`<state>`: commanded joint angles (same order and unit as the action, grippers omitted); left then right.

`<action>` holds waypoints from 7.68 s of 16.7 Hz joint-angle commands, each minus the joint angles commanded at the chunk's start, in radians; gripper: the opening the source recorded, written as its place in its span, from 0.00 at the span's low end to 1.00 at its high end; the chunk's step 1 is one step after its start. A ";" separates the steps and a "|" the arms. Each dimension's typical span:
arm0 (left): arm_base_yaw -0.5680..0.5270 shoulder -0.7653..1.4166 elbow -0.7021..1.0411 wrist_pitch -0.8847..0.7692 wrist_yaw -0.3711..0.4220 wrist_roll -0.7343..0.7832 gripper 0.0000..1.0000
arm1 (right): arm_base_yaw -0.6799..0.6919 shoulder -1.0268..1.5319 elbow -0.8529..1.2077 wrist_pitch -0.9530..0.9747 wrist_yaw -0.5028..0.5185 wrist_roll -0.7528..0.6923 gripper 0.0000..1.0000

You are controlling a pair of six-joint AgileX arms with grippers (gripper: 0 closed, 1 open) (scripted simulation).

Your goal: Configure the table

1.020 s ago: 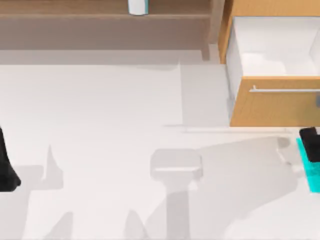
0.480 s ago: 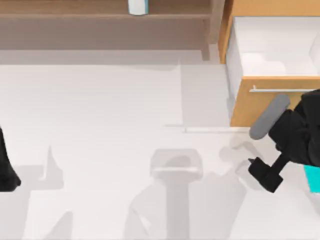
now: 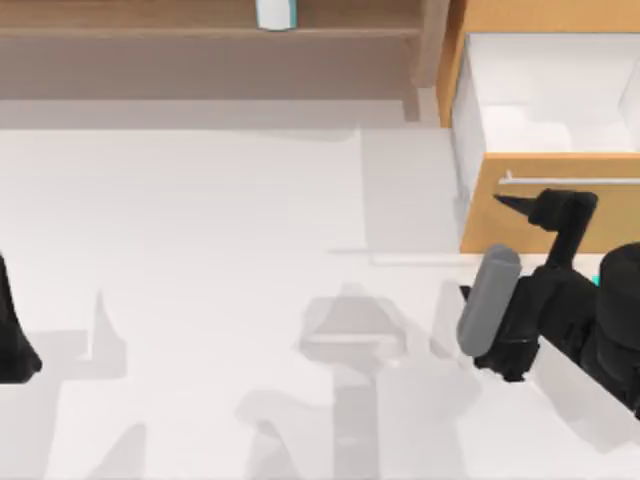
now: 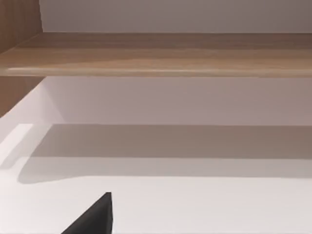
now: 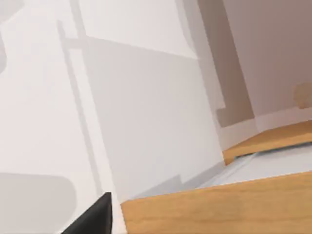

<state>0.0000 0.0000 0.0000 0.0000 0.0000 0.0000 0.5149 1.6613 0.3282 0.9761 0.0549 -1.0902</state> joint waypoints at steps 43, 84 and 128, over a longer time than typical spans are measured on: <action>0.000 0.000 0.000 0.000 0.000 0.000 1.00 | -0.207 0.333 -0.019 0.704 0.286 -0.465 0.00; 0.000 0.000 0.000 0.000 0.000 0.000 1.00 | -0.336 0.608 0.704 0.253 0.148 -0.461 0.00; 0.000 0.000 0.000 0.000 0.000 0.000 1.00 | -0.314 0.571 0.556 0.304 0.163 -0.450 1.00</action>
<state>0.0000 0.0000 0.0000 0.0000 0.0000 0.0000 0.2005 2.2326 0.8845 1.2804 0.2181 -1.5401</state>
